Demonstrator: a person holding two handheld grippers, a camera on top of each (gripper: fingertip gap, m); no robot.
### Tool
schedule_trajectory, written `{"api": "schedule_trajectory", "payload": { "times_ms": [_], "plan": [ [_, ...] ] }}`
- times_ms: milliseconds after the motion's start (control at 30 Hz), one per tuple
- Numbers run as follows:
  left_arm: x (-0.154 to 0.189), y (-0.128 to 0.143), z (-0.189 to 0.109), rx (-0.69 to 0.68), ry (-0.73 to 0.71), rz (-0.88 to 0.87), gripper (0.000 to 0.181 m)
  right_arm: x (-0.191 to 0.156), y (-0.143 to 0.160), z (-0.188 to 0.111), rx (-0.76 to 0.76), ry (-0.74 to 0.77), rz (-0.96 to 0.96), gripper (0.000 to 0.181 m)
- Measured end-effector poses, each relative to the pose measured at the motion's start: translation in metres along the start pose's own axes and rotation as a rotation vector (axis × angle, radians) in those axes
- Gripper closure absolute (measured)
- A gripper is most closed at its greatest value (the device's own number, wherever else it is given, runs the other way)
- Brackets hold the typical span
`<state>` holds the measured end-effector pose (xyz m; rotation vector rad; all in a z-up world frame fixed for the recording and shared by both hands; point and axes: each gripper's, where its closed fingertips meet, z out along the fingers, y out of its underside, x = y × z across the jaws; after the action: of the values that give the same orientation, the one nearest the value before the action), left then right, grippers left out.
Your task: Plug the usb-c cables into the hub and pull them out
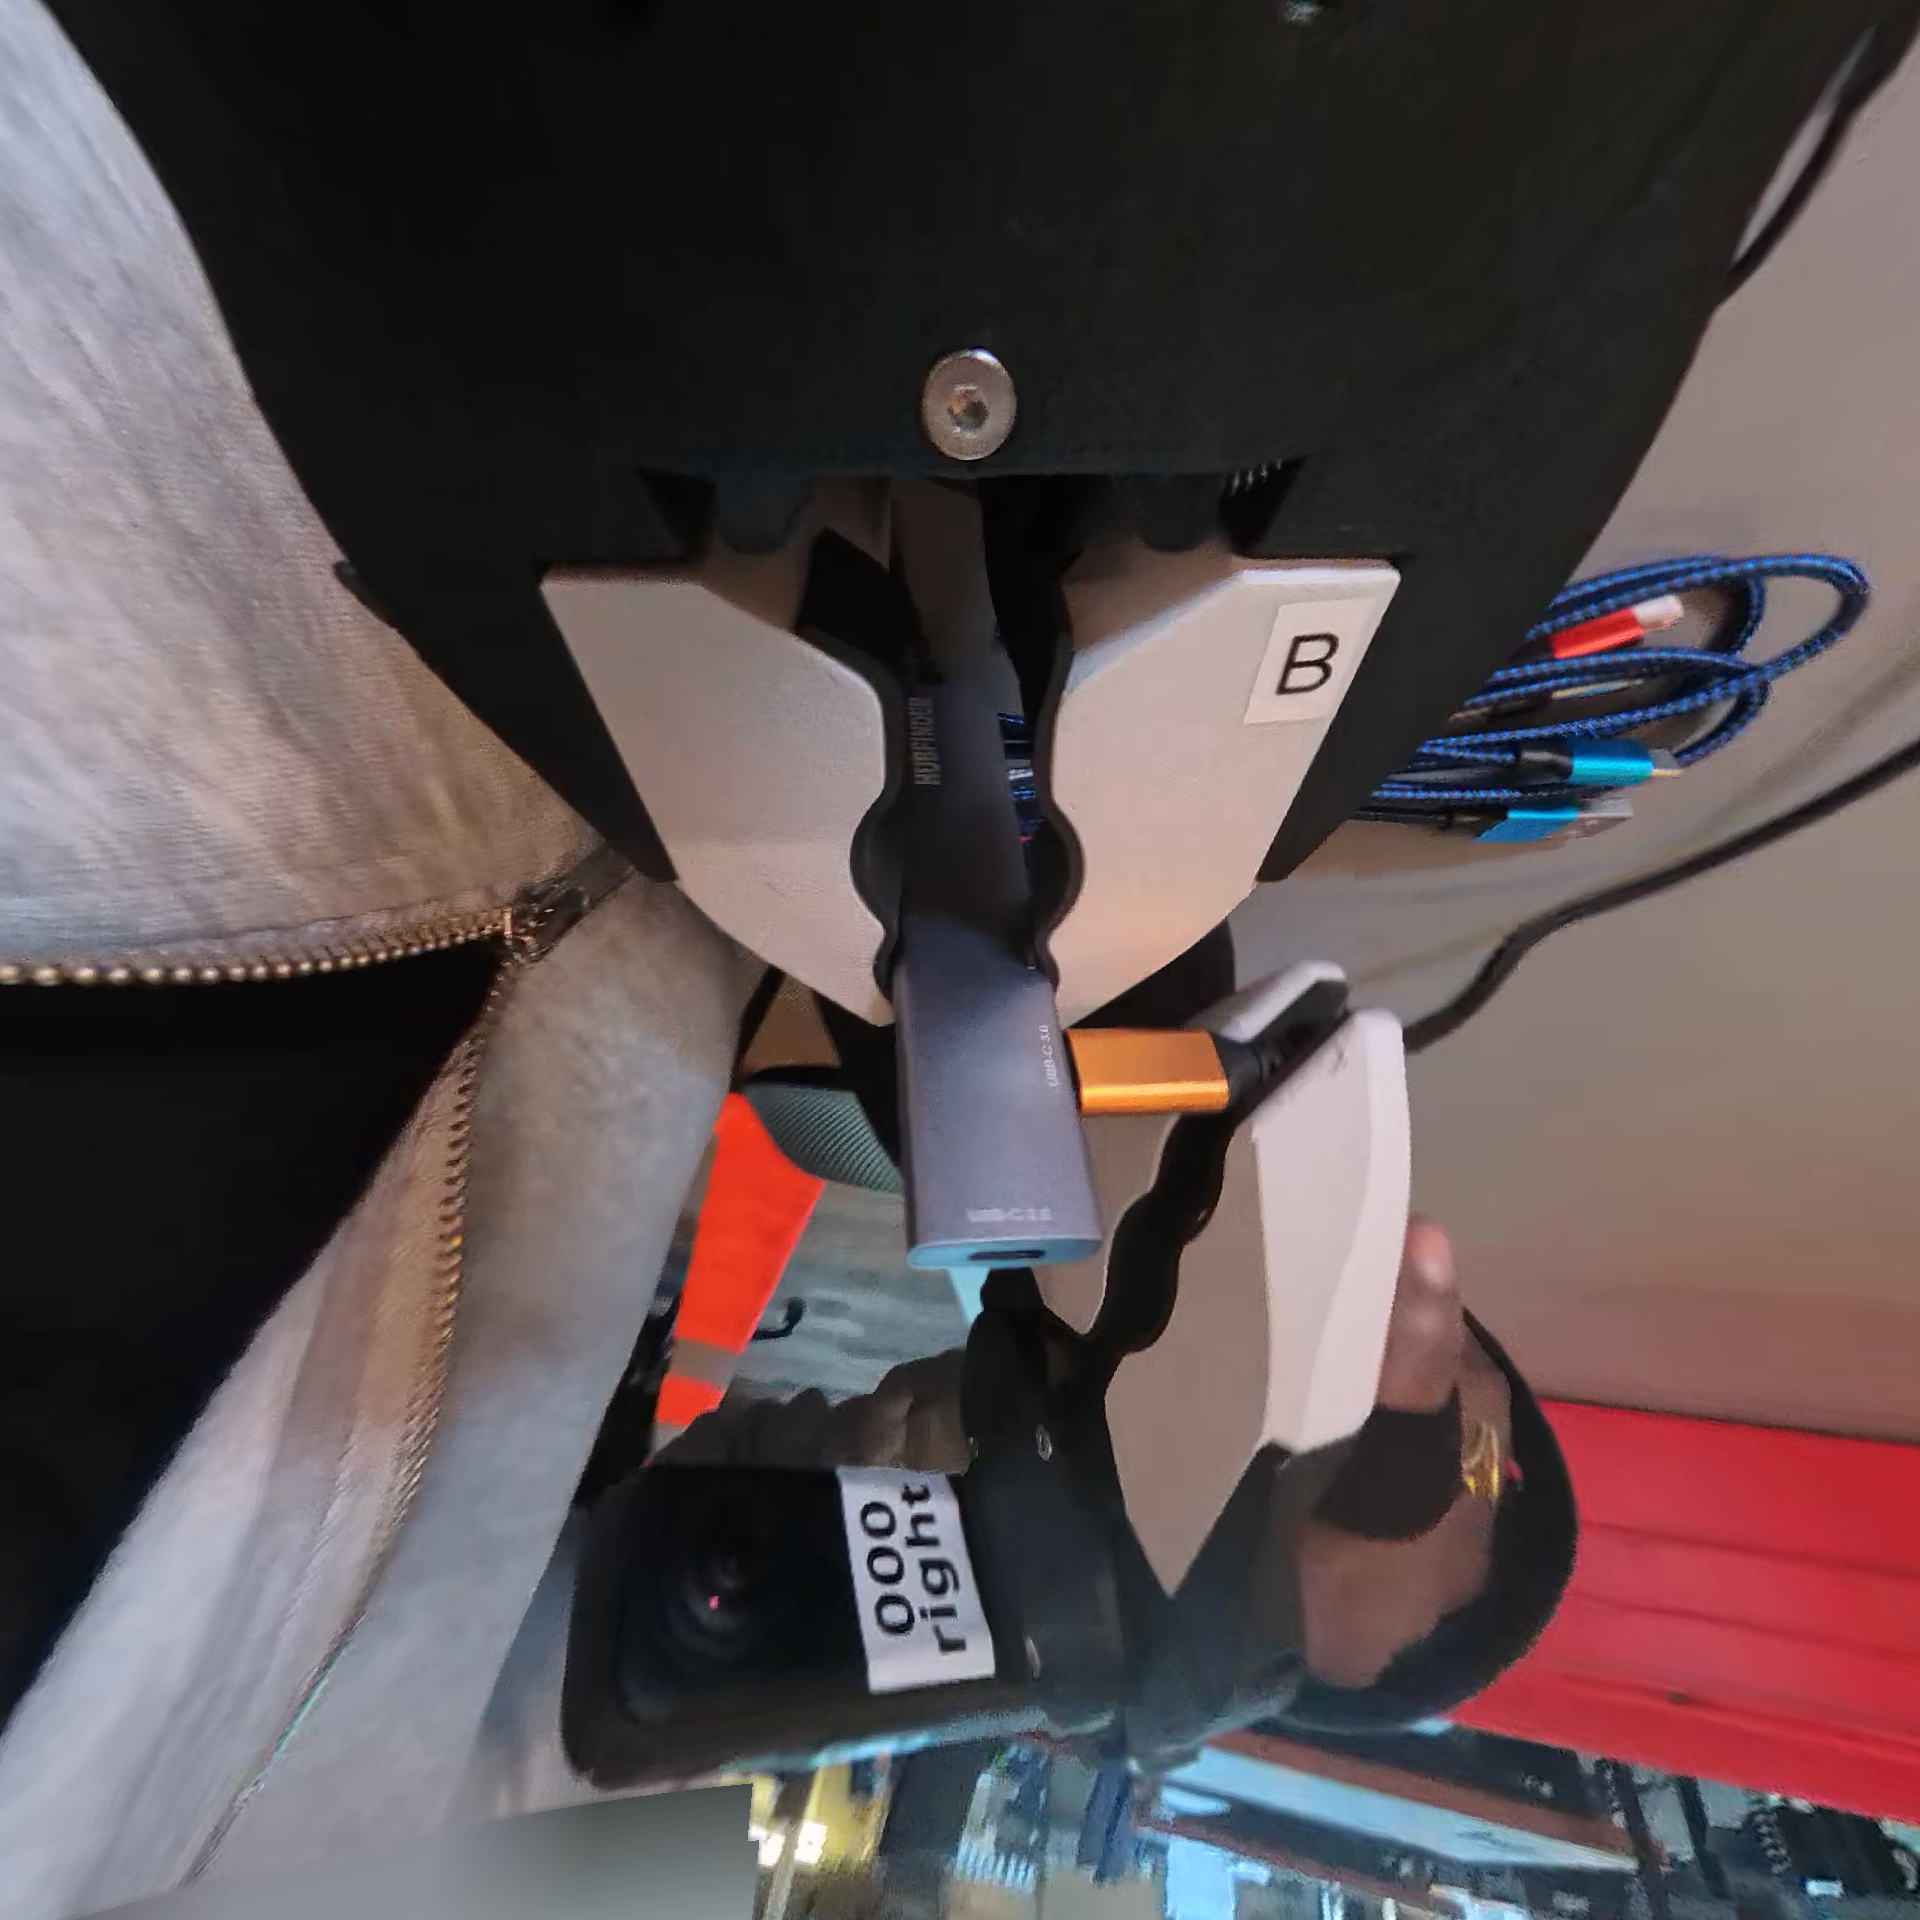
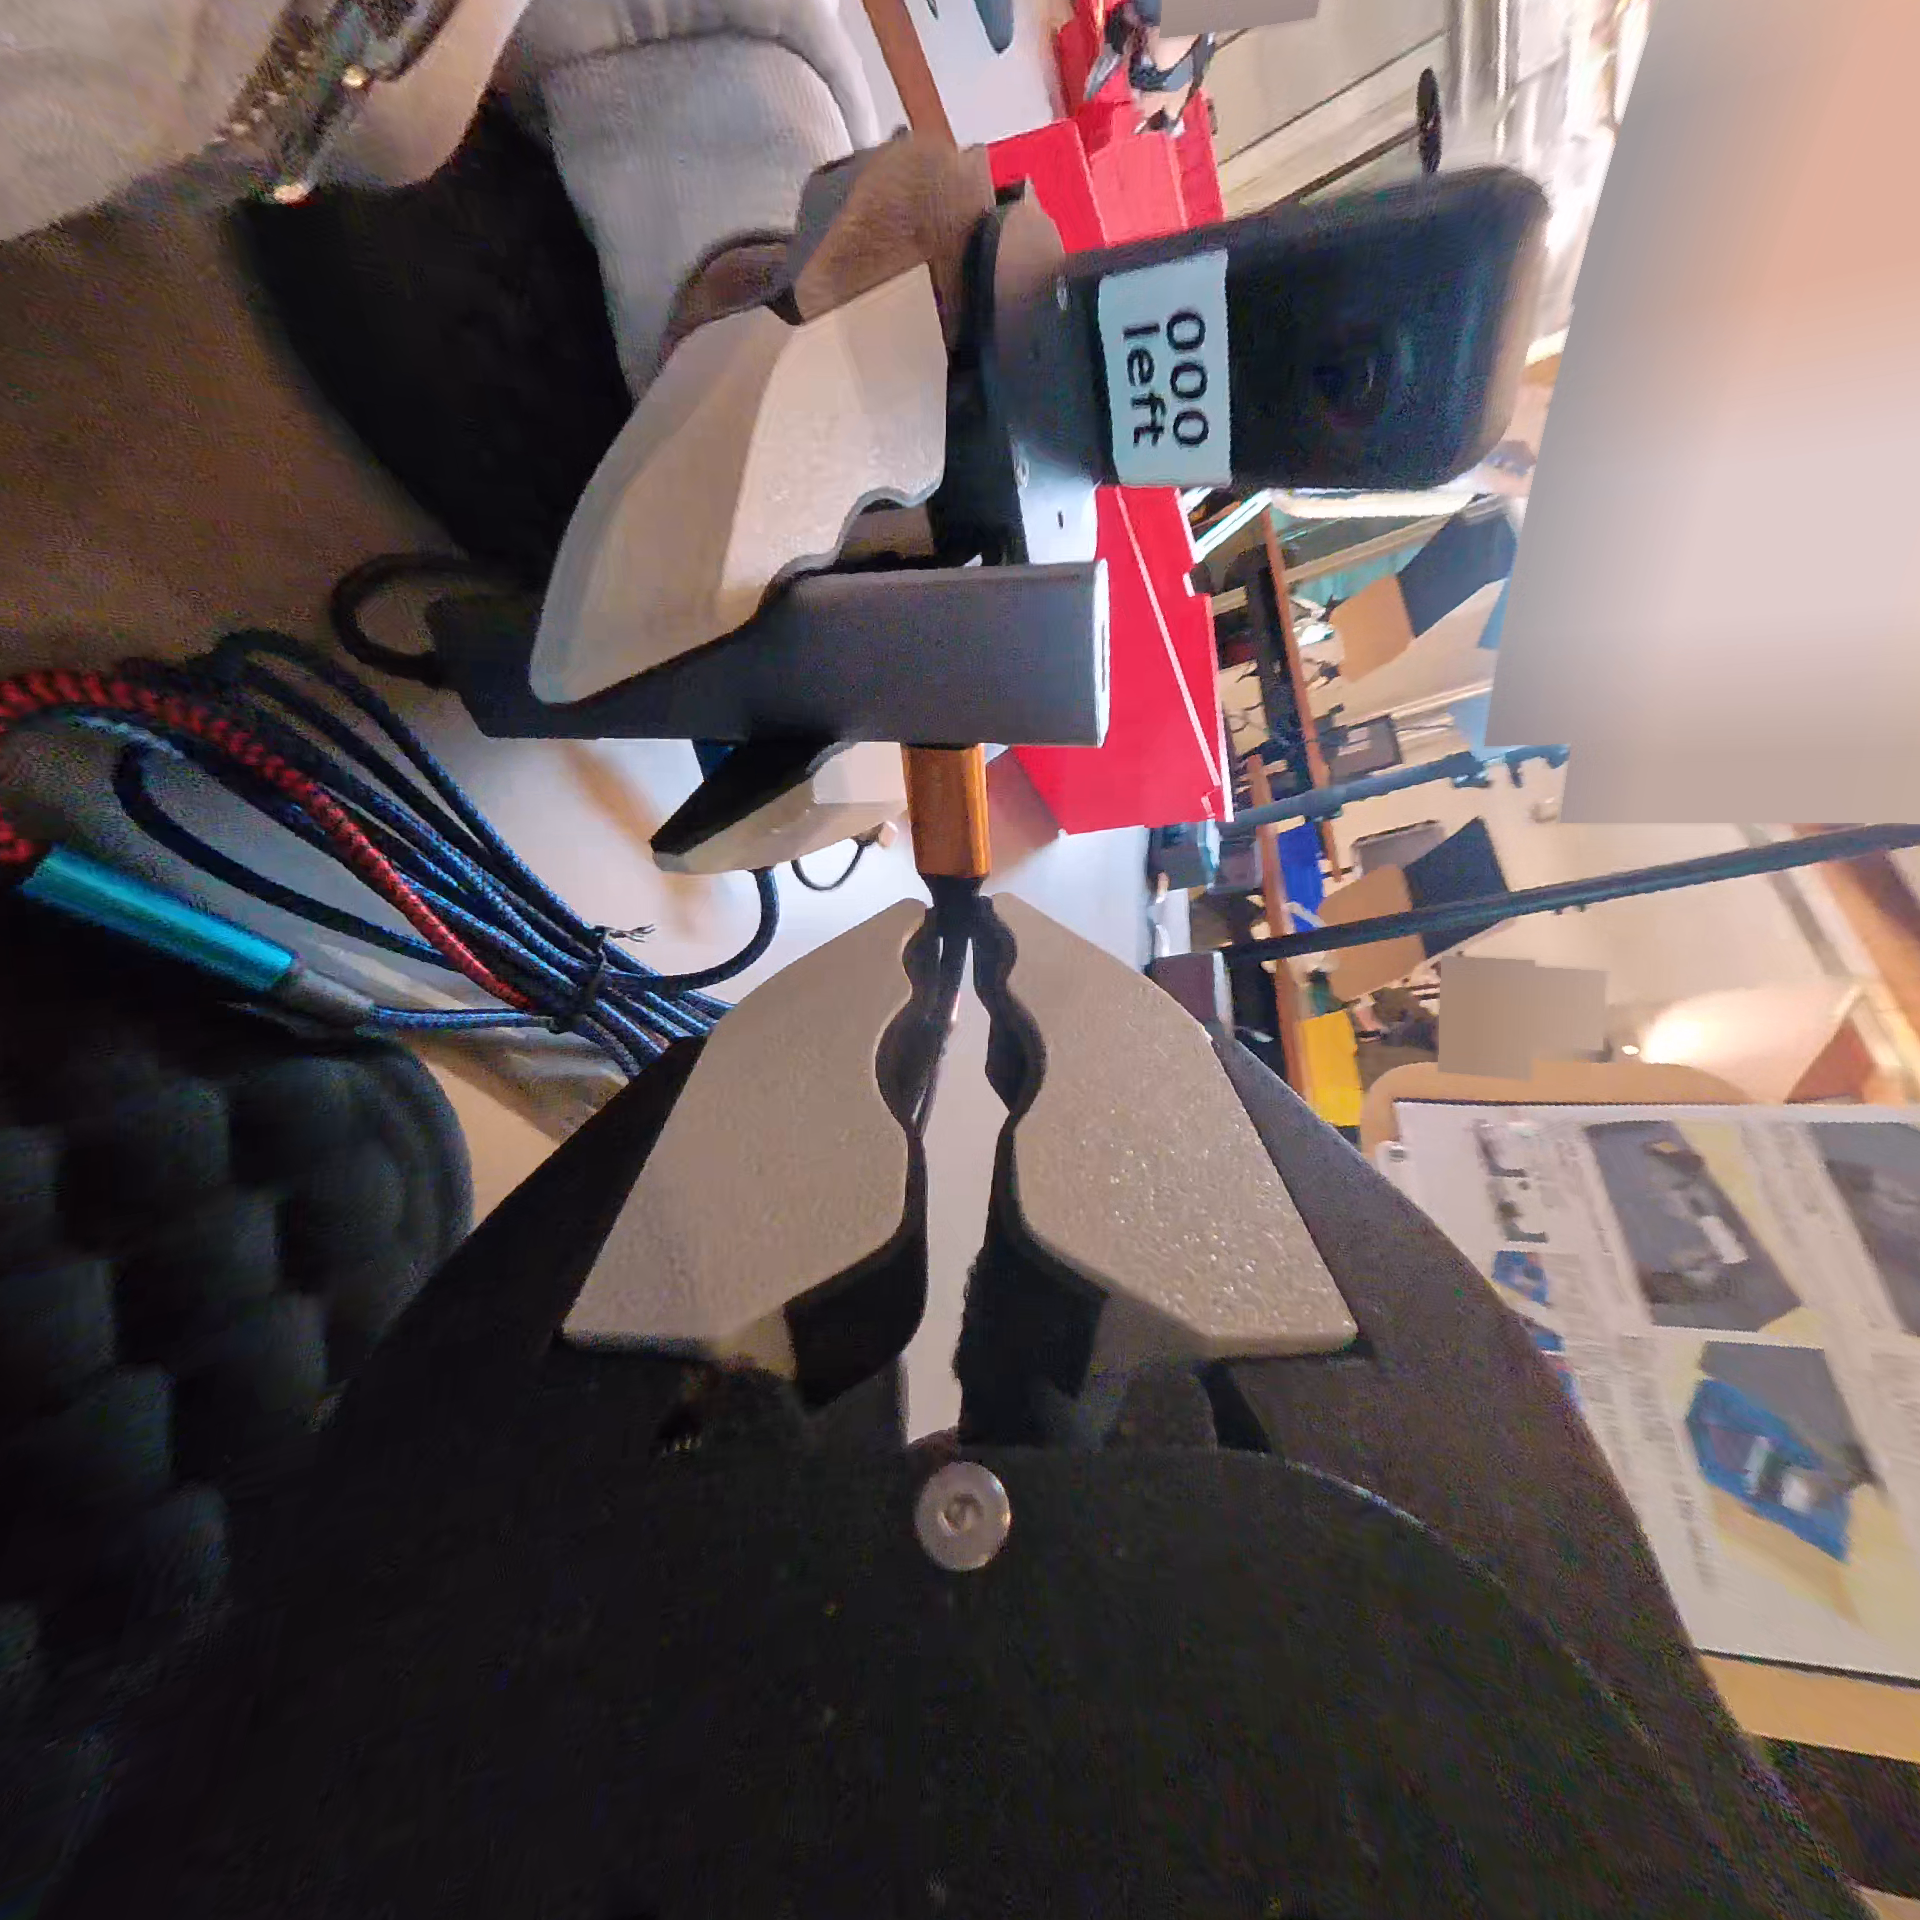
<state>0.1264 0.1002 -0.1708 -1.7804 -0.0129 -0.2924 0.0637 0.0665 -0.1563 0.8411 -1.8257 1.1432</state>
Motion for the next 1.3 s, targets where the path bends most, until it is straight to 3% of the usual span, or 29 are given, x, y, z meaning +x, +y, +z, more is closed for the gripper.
{"api": "schedule_trajectory", "payload": {
  "times_ms": [133,233,400,467,600,833,1133,1200,1233,1267,1300],
  "plan": [
    [0.007,0.001,0.001,-0.015,0.076,-0.016,0.162,0.0,-0.009,-0.003,-0.016,0.057,-0.226,0.172],
    [0.006,0.001,0.001,-0.014,0.099,-0.067,0.162,-0.001,-0.009,-0.002,-0.033,0.032,-0.285,0.163],
    [0.004,0.002,0.002,-0.028,0.117,-0.117,0.158,-0.013,-0.009,0.007,-0.082,-0.124,-0.386,0.16],
    [0.004,0.005,0.004,-0.05,0.118,-0.12,0.162,-0.02,-0.005,0.013,-0.115,-0.19,-0.369,0.164],
    [-0.002,0.003,0.003,-0.037,0.075,-0.129,0.162,-0.012,-0.001,0.02,-0.168,-0.124,-0.351,0.174],
    [-0.008,0.006,0.004,-0.051,0.001,-0.106,0.162,-0.012,0.01,0.022,-0.274,-0.059,-0.302,0.175],
    [-0.012,0.011,0.005,-0.074,-0.093,-0.014,0.158,-0.023,0.019,0.028,-0.233,-0.051,-0.058,0.176],
    [-0.009,0.013,0.007,-0.091,-0.101,0.032,0.157,-0.029,0.026,0.028,-0.308,-0.074,0.012,0.181],
    [0.02,0.009,0.01,-0.059,0.051,0.152,0.161,-0.043,0.074,0.023,-0.541,-0.162,-0.008,0.181],
    [0.021,0.008,0.015,-0.046,-0.045,0.268,0.159,-0.05,0.102,0.011,-0.609,-0.161,0.016,0.181],
    [0.025,0.01,0.015,-0.054,-0.023,0.294,0.161,-0.043,0.115,0.001,-0.648,-0.128,-0.033,0.181]
  ]
}}
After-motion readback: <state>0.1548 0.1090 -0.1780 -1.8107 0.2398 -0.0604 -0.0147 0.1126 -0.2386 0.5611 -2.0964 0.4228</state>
